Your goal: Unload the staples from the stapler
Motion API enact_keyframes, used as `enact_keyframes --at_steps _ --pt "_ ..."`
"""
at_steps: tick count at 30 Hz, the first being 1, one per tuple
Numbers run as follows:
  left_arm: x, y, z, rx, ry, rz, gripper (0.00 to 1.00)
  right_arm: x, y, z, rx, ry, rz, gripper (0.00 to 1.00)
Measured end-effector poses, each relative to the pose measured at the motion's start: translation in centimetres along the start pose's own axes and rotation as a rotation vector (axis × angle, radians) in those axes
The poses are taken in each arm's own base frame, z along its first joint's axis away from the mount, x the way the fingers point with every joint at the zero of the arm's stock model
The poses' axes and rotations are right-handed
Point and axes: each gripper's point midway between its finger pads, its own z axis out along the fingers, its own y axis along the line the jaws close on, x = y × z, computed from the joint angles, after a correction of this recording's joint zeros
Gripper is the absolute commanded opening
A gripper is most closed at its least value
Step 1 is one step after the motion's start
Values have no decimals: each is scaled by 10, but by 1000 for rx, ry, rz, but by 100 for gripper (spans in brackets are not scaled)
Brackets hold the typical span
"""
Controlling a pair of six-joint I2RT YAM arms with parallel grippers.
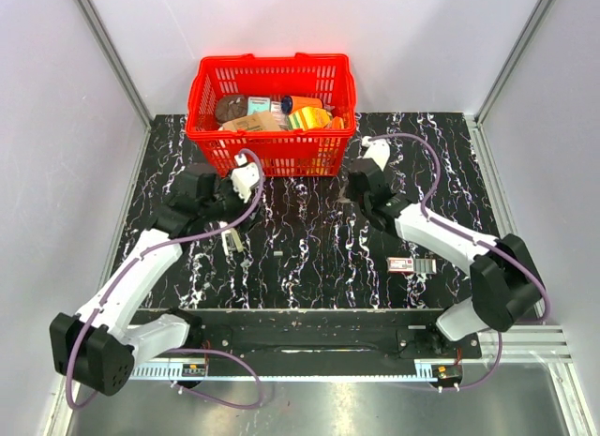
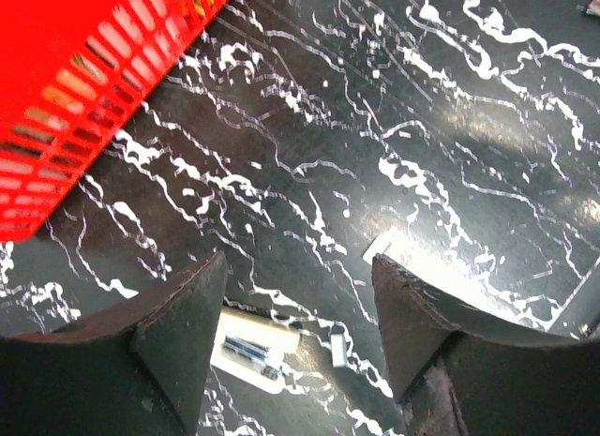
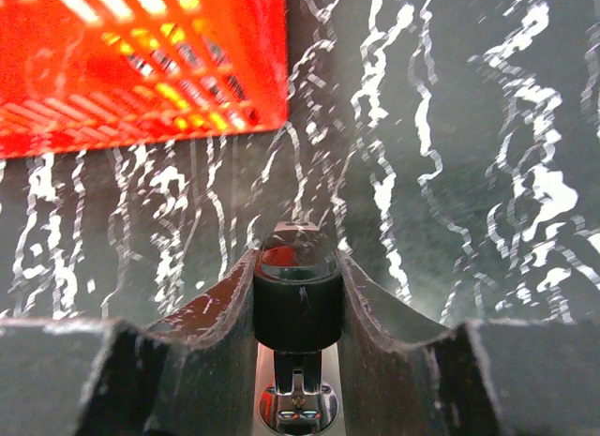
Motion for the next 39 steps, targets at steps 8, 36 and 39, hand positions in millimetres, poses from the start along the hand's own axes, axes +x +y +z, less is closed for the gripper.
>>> enact_keyframes --at_steps 8,36,39 --pt "26 3 -23 -34 48 -68 70 -12 -25 32 173 -113 -169 0" --pt "28 -1 -74 -118 13 -97 71 121 -49 29 286 189 9 10" --pt "30 -4 -77 -120 17 -98 71 117 -45 32 296 201 -3 40"
